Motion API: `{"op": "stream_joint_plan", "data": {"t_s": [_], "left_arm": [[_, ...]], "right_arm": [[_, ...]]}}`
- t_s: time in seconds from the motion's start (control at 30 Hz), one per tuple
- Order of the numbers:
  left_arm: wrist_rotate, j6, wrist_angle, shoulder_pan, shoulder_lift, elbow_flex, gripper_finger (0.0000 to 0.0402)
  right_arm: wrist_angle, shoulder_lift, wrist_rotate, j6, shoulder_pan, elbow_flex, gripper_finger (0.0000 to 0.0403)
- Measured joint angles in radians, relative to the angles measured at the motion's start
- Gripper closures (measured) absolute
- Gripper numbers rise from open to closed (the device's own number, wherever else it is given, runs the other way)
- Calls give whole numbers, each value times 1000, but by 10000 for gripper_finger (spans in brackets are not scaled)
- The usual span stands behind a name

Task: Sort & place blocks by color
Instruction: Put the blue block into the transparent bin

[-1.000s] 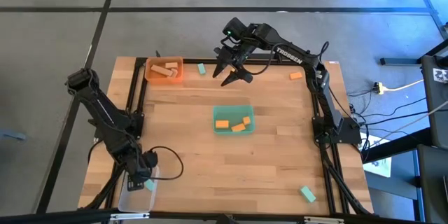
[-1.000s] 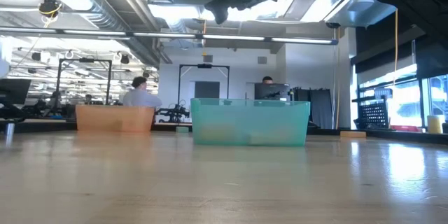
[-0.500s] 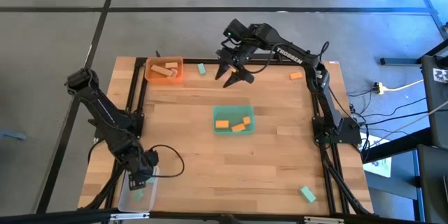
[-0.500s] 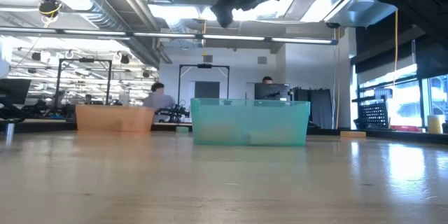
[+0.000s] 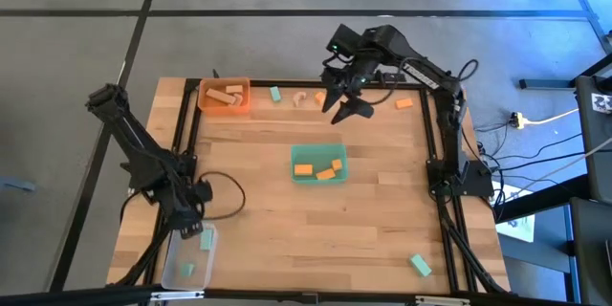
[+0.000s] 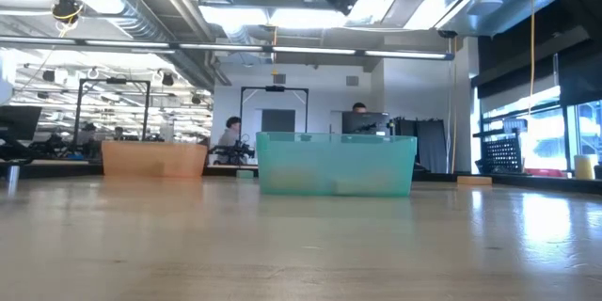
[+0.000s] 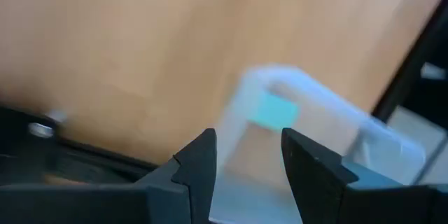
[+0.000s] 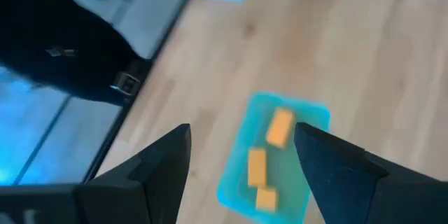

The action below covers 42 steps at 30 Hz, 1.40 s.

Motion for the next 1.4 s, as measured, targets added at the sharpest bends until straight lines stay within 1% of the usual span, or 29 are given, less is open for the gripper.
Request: {"op": "stream_joint_plan", "data": {"t_s": [0.1,0.2,0.33,0.4,0.5,0.6,0.77,0.9,1.03,1.1,1.2,1.33,1.4], "left_arm": [[-114,4,-45,32,-67,0,250],[-219,56,-62,67,-120,0,250],[-292,176,-76,118,-169,0,250],[-319,232,-87,144,-185,0,250],[-334,335,-84,183,-203,0,250],[-334,436,-83,223,-222,0,250],[-334,544,-80,290,-258,0,250],[-334,605,-79,326,-297,0,250],[-333,644,-68,355,-328,0,250],[-333,664,-63,367,-339,0,250],[-330,698,-52,380,-351,0,250],[-326,719,-44,394,-357,0,250],[-315,720,-34,395,-357,0,250]], "right_arm": [[-1,-52,72,69,43,-2,148],[-1,-118,140,224,95,-2,148],[1,-230,336,428,187,-72,148],[0,-295,401,563,231,-137,148],[0,-400,445,781,296,-249,148],[-1,-494,524,1011,373,-379,148],[0,-624,625,1347,539,-591,148],[51,-693,662,1639,695,-737,148],[101,-726,671,1917,842,-858,148],[128,-728,673,1981,910,-918,148],[203,-728,674,1977,974,-1013,148],[371,-727,674,1977,1001,-1146,148],[489,-727,674,1976,1003,-1214,148]]}}
